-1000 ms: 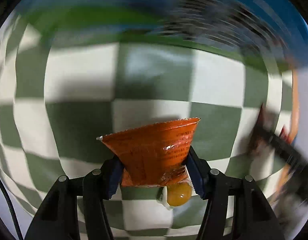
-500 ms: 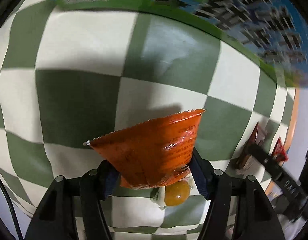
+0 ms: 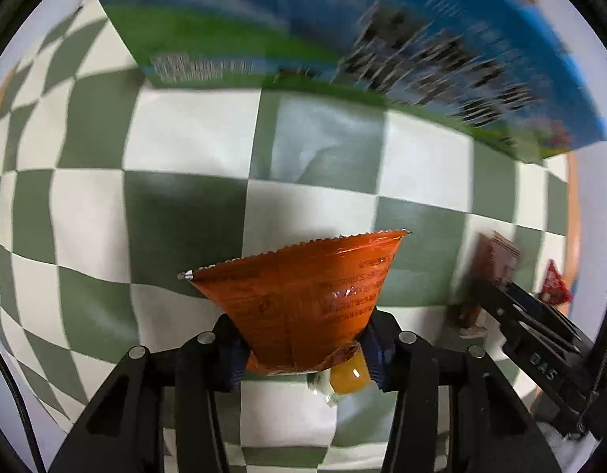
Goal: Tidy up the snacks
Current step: 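Carry both bags into the box and open both tools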
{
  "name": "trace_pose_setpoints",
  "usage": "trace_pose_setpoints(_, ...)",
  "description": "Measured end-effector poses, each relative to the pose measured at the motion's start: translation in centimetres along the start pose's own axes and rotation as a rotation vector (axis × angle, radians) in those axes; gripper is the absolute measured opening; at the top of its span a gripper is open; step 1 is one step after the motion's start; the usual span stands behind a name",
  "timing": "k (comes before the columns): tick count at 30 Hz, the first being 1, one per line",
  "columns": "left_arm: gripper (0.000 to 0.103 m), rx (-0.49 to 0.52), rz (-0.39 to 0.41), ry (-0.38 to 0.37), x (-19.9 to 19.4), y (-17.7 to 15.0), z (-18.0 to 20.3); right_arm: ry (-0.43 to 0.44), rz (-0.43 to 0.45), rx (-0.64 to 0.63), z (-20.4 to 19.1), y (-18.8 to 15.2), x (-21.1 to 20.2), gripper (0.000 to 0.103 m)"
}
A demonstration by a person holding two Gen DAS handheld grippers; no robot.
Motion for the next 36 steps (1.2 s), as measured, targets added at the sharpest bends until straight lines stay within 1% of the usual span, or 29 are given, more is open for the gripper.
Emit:
trace_pose_setpoints(2, 0.044, 0.016, 0.03, -0.03, -2.4, 0.1, 0.9, 0.034, 0.023, -0.014, -0.6, 0.0, -1.7, 0.059)
trace_pose_setpoints(3, 0.044, 0.028, 0.056, -0.044, -4.1, 0.3, 1.4, 0.049, 0.032, -0.02, 0.6, -0.7, -3.5, 0.059)
trace_pose_setpoints(4, 0.044, 0.038, 0.073, -0.051, -5.1, 0.5, 1.8, 0.072, 0.044, -0.027, 0.1, -0.6, -4.6, 0.059)
trace_pose_setpoints(6, 0.044, 0.056, 0.117, -0.09, -8.0, 1.6, 2.8, 0.126, 0.067, -0.041, -0.5, -0.2, -7.2, 0.059)
trace_pose_setpoints(9, 0.044, 0.085, 0.164, -0.141, -11.7, 4.2, 4.4, 0.191, 0.114, -0.075, -2.1, 2.0, -12.2, 0.059)
trace_pose_setpoints(11, 0.044, 0.092, 0.185, -0.177, -13.3, 6.5, 4.4, 0.235, 0.147, -0.095, -2.9, 4.2, -15.1, 0.059)
trace_pose_setpoints(13, 0.045, 0.113, 0.198, -0.168, -14.9, 8.9, 3.7, 0.248, 0.174, -0.115, -6.3, 6.2, -16.2, 0.059)
trace_pose_setpoints(14, 0.045, 0.121, 0.198, -0.163, -15.5, 10.2, 3.6, 0.241, 0.184, -0.124, -6.8, 7.5, -16.7, 0.059)
trace_pose_setpoints(16, 0.045, 0.117, 0.184, -0.163, -15.5, 13.6, 3.3, 0.225, 0.206, -0.141, -9.5, 9.8, -16.0, 0.059)
trace_pose_setpoints(17, 0.045, 0.119, 0.167, -0.158, -15.4, 14.5, 2.9, 0.203, 0.212, -0.149, -9.9, 11.6, -15.7, 0.059)
trace_pose_setpoints(18, 0.045, 0.111, 0.141, -0.153, -14.7, 16.2, 2.7, 0.195, 0.207, -0.149, -10.8, 13.0, -15.3, 0.059)
trace_pose_setpoints(19, 0.045, 0.102, 0.123, -0.148, -14.1, 17.6, 2.3, 0.184, 0.195, -0.149, -11.4, 14.6, -14.3, 0.059)
trace_pose_setpoints(20, 0.045, 0.102, 0.106, -0.143, -13.2, 18.2, 1.9, 0.173, 0.179, -0.151, -12.0, 15.9, -13.3, 0.059)
trace_pose_setpoints(22, 0.045, 0.098, 0.066, -0.132, -11.6, 20.4, 1.5, 0.137, 0.154, -0.162, -12.5, 17.9, -11.7, 0.059)
trace_pose_setpoints(25, 0.045, 0.095, -0.001, -0.119, -9.0, 23.0, 1.2, 0.095, 0.11, -0.17, -12.8, 19.9, -9.1, 0.059)
trace_pose_setpoints(28, 0.045, 0.103, -0.042, -0.109, -7.2, 24.1, 1.1, 0.062, 0.07, -0.175, -13.0, 21.2, -7.1, 0.059)
trace_pose_setpoints(31, 0.045, 0.101, -0.086, -0.124, -5.4, 24.7, 1.0, 0.048, 0.043, -0.169, -12.9, 21.8, -5.2, 0.059)
trace_pose_setpoints(34, 0.046, 0.093, -0.101, -0.12, -4.3, 24.9, 0.7, 0.045, 0.015, -0.161, -12.8, 22.4, -3.6, 0.06)
trace_pose_setpoints(35, 0.046, 0.087, -0.105, -0.114, -3.9, 25.0, 0.5, 0.039, -0.004, -0.156, -12.7, 22.6, -3.0, 0.062)
trace_pose_setpoints(36, 0.047, 0.08, -0.11, -0.105, -3.7, 24.9, 0.3, 0.031, -0.022, -0.152, -12.6, 22.7, -2.5, 0.069)
Point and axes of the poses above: each gripper's, at about its wrist camera, not at the fingertips, and x roughly the way its jaws point, z to its right, y to its top, the point moved 4 cm from there along x, roughly the way its jaws point, and after that the axes turned 6 degrees about x, right-handed, at the moved point
